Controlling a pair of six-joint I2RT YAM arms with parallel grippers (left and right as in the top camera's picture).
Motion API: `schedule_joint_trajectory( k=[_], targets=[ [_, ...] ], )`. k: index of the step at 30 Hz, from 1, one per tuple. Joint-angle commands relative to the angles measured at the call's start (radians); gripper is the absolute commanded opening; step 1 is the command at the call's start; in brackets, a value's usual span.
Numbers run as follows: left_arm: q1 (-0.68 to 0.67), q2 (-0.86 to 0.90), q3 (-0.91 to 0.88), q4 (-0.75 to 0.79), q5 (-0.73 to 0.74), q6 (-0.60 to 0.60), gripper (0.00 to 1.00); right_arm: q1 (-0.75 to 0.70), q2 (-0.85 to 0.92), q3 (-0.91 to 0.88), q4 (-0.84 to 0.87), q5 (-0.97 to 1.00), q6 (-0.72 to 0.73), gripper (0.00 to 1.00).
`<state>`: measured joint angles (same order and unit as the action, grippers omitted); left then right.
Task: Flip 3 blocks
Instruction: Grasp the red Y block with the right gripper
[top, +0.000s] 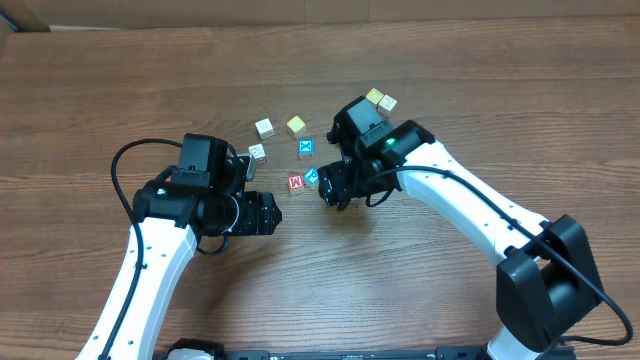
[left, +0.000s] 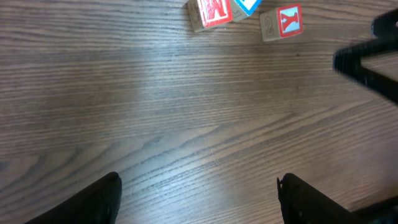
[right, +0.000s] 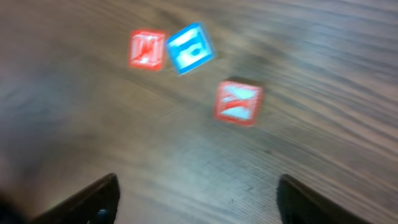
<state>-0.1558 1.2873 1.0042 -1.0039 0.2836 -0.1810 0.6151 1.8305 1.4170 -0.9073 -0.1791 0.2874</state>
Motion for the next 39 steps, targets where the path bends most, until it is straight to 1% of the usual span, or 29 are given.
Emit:
schedule_joint_trajectory(
  k=[1, 3, 6, 8, 10, 14, 21, 25, 29, 33, 37, 39],
  targets=[
    [-0.003, 0.002, -0.007, 0.013, -0.003, -0.002, 0.75, -0.005, 0.018, -0.003, 0.027, 0.141, 0.173, 0.74],
    [-0.003, 0.002, -0.007, 0.018, -0.003, -0.002, 0.76, -0.005, 0.037, -0.003, 0.05, 0.133, 0.18, 0.71],
    [-0.003, 0.002, -0.007, 0.023, -0.003, -0.002, 0.78, -0.003, 0.082, -0.003, 0.073, 0.129, 0.163, 0.7],
    [-0.003, 0.002, -0.007, 0.024, -0.003, -0.002, 0.78, -0.002, 0.119, -0.003, 0.084, 0.105, 0.13, 0.68],
    [-0.003, 0.002, -0.007, 0.024, -0.003, -0.002, 0.79, -0.002, 0.158, -0.003, 0.087, 0.103, 0.128, 0.66],
    [-0.003, 0.002, -0.007, 0.03, -0.003, 0.002, 0.8, -0.002, 0.188, -0.003, 0.096, 0.103, 0.127, 0.66],
    [-0.003, 0.002, -0.007, 0.05, -0.003, 0.001, 0.82, -0.002, 0.244, -0.003, 0.111, 0.091, 0.132, 0.6],
    [-0.003, 0.002, -0.007, 0.05, -0.003, 0.002, 0.82, -0.002, 0.258, -0.003, 0.126, 0.092, 0.132, 0.52],
    [-0.003, 0.002, -0.007, 0.052, -0.003, 0.001, 0.81, -0.003, 0.258, -0.002, 0.131, 0.092, 0.132, 0.39],
    [-0.003, 0.002, -0.007, 0.053, -0.003, 0.001, 0.79, -0.003, 0.254, -0.002, 0.117, 0.093, 0.131, 0.29],
    [-0.003, 0.002, -0.007, 0.055, -0.003, 0.001, 0.79, -0.002, 0.224, -0.001, 0.098, 0.115, 0.132, 0.21],
    [-0.003, 0.002, -0.007, 0.056, -0.003, 0.001, 0.79, -0.002, 0.191, -0.001, 0.085, 0.126, 0.133, 0.2]
  ],
)
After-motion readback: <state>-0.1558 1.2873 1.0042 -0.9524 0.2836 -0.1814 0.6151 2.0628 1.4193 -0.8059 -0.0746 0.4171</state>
